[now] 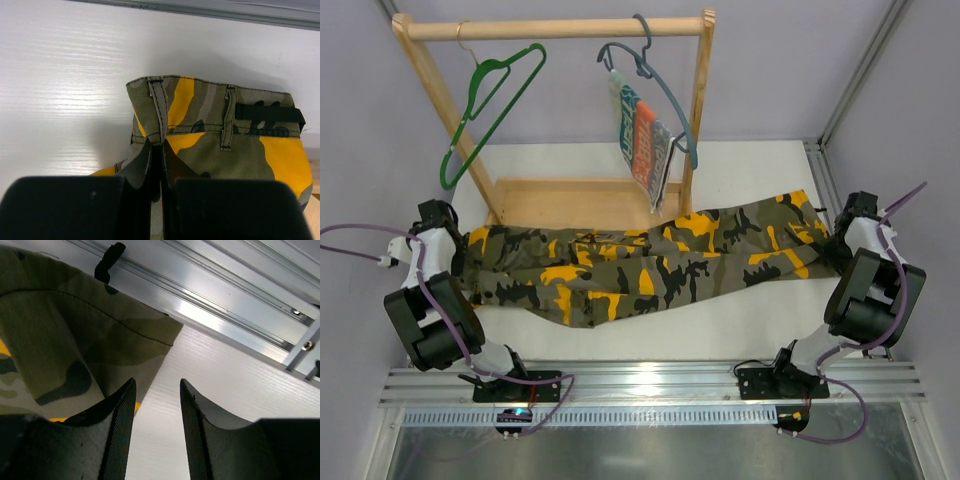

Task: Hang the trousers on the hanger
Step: Fold the trousers

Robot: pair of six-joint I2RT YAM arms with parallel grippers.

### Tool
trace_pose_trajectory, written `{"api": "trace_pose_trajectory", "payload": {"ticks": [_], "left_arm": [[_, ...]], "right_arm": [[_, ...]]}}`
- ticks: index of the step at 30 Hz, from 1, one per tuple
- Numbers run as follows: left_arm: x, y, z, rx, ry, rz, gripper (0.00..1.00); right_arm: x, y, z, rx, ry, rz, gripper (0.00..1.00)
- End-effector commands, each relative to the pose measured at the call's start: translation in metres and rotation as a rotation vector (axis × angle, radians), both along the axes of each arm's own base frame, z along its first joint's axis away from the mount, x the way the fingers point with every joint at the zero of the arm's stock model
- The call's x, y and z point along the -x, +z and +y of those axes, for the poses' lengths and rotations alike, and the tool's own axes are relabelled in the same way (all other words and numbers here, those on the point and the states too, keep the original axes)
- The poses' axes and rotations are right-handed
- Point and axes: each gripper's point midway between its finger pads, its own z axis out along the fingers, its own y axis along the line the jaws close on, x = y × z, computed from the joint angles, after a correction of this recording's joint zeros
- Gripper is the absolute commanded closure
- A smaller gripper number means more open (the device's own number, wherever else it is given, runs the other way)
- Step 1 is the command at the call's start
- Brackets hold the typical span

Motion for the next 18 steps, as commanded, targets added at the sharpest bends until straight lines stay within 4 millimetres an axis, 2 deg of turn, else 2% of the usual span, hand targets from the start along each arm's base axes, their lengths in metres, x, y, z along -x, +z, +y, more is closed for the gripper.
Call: {"api": "trace_pose_trajectory", "payload": {"ticks": [1,13,16,18], "left_arm": [[-0.018,0.015,0.011,-0.040,0.011,-0.079,0.99],[-0.018,0.012,0.008,-0.035,0.011,-0.074,0.99],[-0.018,0.012,0.007,-0.033,0.009,-0.073,1.00],[-0.019,0.012,0.006,-0.031,0.010,-0.078,1.00]], "right_arm": [[-0.021,-0.008,-0.010,0.022,-0.055,-0.070,0.57],[-0.004,-0.039,-0.015,0.039,-0.091,0.050,0.57],[0.000,-0.045,-0.016,0.050,-0.094,0.084,0.60],[0.003,-0.046,-0.017,0.060,-0.096,0.096,0.66]]}}
